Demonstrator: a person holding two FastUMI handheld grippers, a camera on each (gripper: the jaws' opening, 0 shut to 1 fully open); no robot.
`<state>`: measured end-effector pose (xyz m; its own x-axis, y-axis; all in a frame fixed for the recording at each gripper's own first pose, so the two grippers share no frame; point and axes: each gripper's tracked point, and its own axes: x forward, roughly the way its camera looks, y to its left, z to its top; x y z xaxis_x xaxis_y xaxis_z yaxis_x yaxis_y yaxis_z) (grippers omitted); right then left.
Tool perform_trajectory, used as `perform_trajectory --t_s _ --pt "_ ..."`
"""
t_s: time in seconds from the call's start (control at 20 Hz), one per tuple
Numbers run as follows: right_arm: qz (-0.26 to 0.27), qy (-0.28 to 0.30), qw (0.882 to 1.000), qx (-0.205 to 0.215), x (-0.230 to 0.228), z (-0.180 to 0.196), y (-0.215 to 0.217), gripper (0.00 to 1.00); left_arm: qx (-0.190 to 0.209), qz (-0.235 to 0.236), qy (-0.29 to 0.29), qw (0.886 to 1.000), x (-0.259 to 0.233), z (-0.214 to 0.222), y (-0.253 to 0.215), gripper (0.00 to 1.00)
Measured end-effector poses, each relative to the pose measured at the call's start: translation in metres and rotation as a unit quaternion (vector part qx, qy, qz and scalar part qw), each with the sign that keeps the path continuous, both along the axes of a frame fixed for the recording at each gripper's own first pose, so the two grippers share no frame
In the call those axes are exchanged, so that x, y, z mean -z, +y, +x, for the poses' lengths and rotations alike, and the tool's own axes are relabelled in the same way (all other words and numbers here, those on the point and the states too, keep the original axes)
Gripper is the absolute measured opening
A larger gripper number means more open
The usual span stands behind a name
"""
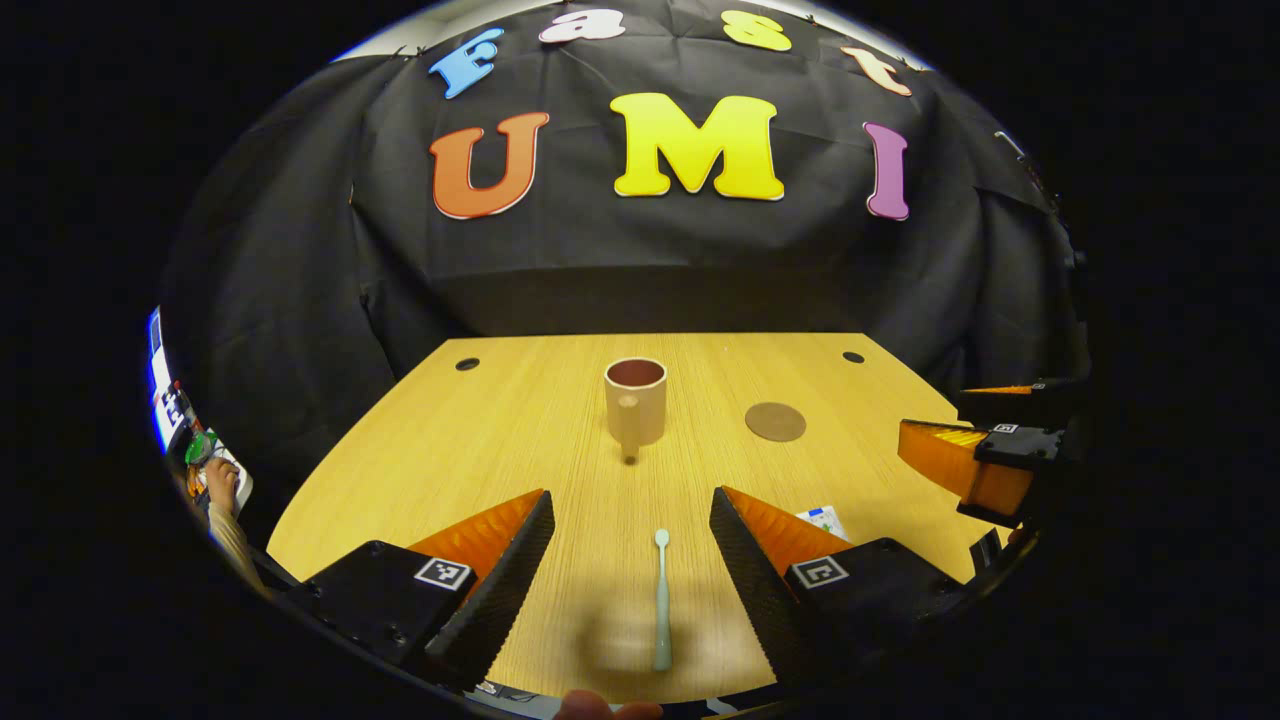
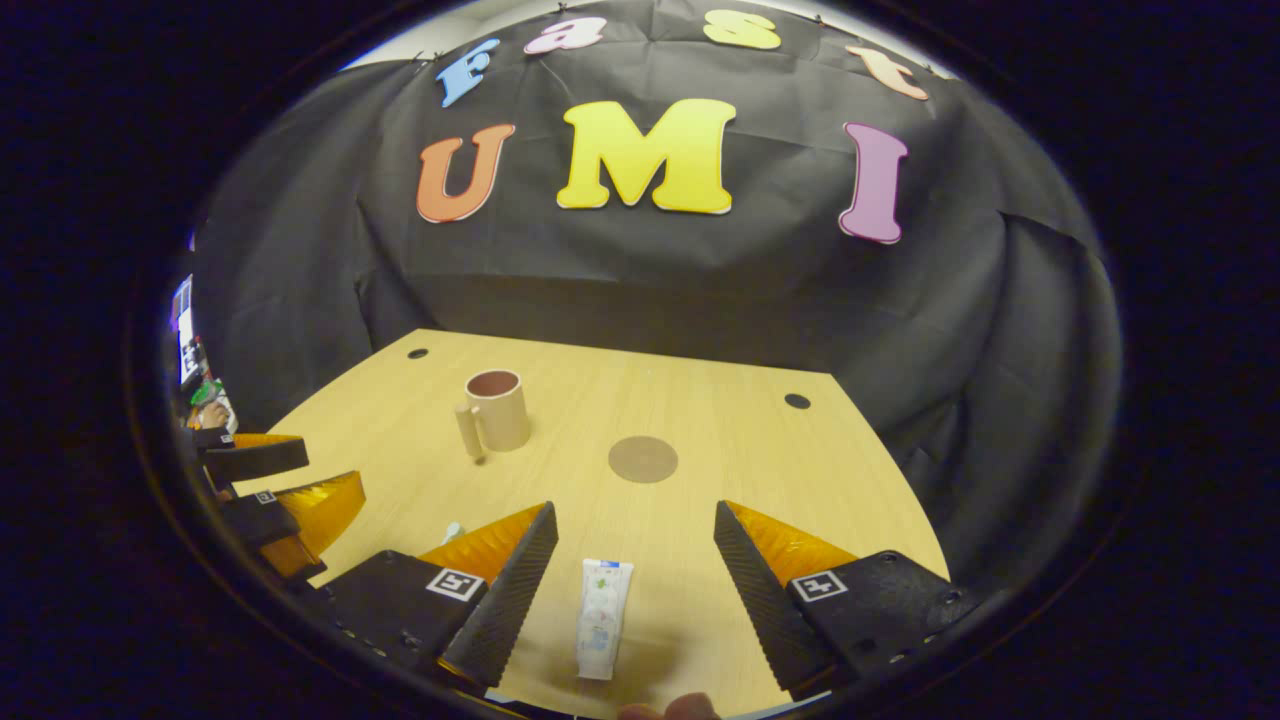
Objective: Put the toothbrush and toothpaste on the desktop into the cup, then pick up the cup and place it on the coaster on the desktop.
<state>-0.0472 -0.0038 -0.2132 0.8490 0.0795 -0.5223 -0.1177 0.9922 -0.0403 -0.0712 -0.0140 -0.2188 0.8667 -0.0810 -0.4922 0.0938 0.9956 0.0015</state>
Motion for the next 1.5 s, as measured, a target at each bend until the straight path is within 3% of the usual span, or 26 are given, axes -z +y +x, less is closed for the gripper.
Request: perform_trajectory --t_s 0.35,0.55,0.95,1.25,1.4,1.5 --pt "-0.011 0.035 0.999 -0.010 0.029 -0.010 0.000 0.95 0.016 0.001 0.092 0.996 0.079 0.000 -0.013 1.00" --pt "-0.017 0.052 0.998 -0.005 0.041 -0.013 -0.007 0.95 0.021 0.007 0.117 0.993 0.111 0.005 -0.016 1.00" --pt "-0.016 0.068 0.998 0.008 0.057 -0.013 -0.014 0.95 0.037 0.013 0.150 0.988 0.138 0.012 -0.022 0.85" --pt "-0.010 0.073 0.997 0.008 0.061 -0.014 -0.009 0.98 0.032 0.009 0.160 0.987 0.140 0.015 -0.028 0.61" --pt "-0.011 0.077 0.997 0.010 0.064 -0.015 -0.009 0.98 0.018 0.010 0.160 0.987 0.139 0.017 -0.024 0.28" --pt "-0.012 0.078 0.997 0.011 0.067 -0.015 -0.008 0.95 0.025 0.014 0.161 0.987 0.138 0.015 -0.023 0.21"
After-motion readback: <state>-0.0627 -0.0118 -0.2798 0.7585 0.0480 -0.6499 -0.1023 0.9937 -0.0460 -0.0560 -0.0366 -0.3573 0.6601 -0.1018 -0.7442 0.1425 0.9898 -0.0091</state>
